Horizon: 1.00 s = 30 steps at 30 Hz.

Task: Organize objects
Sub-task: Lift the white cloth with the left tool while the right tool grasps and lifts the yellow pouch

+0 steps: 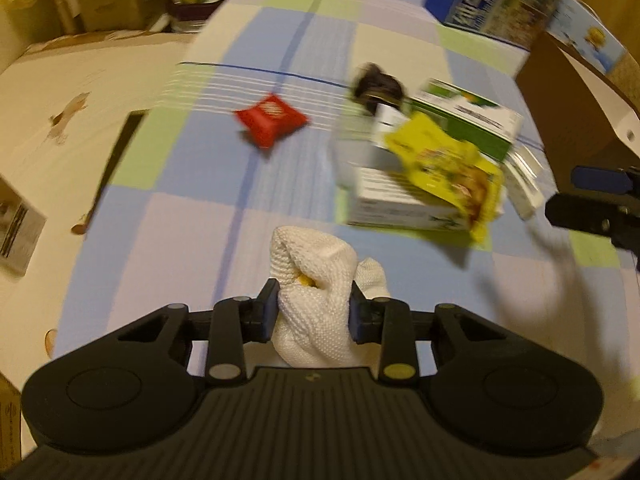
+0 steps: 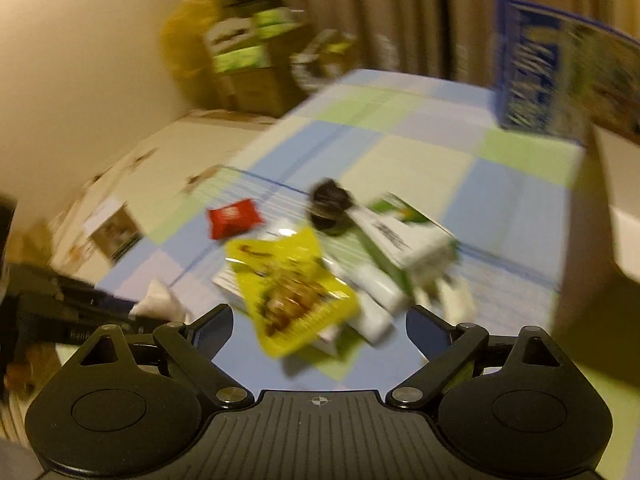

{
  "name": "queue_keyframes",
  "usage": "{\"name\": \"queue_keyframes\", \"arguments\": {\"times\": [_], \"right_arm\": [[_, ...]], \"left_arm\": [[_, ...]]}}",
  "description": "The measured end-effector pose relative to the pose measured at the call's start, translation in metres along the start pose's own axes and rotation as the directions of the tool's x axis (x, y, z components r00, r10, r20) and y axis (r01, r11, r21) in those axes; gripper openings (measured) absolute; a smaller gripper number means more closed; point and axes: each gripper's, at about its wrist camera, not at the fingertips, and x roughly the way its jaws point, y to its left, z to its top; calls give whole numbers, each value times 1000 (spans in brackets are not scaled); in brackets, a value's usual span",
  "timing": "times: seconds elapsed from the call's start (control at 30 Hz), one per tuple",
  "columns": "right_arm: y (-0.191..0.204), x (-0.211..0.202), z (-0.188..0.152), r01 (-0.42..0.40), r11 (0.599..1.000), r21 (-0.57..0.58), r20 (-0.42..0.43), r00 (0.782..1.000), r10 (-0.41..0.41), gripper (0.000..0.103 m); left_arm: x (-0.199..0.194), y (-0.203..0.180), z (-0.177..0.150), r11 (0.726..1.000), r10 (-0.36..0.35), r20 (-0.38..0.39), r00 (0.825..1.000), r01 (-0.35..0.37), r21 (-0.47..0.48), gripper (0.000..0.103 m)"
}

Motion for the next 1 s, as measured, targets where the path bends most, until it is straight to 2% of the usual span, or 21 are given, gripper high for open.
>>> {"name": "queue_keyframes", "arguments": {"times": [0.13, 0.23, 0.43, 0.53, 0.6, 0.63, 0.67, 0.8, 1.0], "right_arm": [[16, 29, 12, -61, 990, -124, -33, 998, 57, 91], [20, 52, 17, -79, 979, -187, -73, 995, 67, 91], [21, 89, 23, -110, 966, -235, -176, 982, 69, 91], [20, 96, 23, -121, 960, -251, -196, 978, 72, 91], [22, 99, 24, -116, 956, -269, -195, 979, 64, 82], [23, 101, 24, -117, 953, -278, -201, 978, 61, 70], [24, 104, 24, -123, 950, -285, -214, 975, 62, 67], [25, 101, 24, -116, 948, -297, -201, 978, 57, 65], [20, 84, 26, -93, 966, -241, -144, 988, 59, 55]], "left_arm": [[-4, 22, 3, 998, 7, 9, 1000, -6, -57, 29], [-5, 32, 4, 997, 11, 11, 1000, -11, -71, 29], [-1, 42, 5, 997, 1, 1, 1000, -1, -80, 29], [0, 43, 7, 997, -8, 2, 1000, 8, -76, 29], [1, 44, 9, 997, -15, 1, 1000, 15, -72, 29], [2, 45, 9, 997, -19, 1, 1000, 19, -70, 29], [2, 45, 10, 997, -22, 1, 1000, 23, -68, 29], [4, 46, 13, 998, -30, 1, 1000, 30, -55, 29], [6, 46, 16, 998, -42, -1, 999, 42, -38, 29]]}}
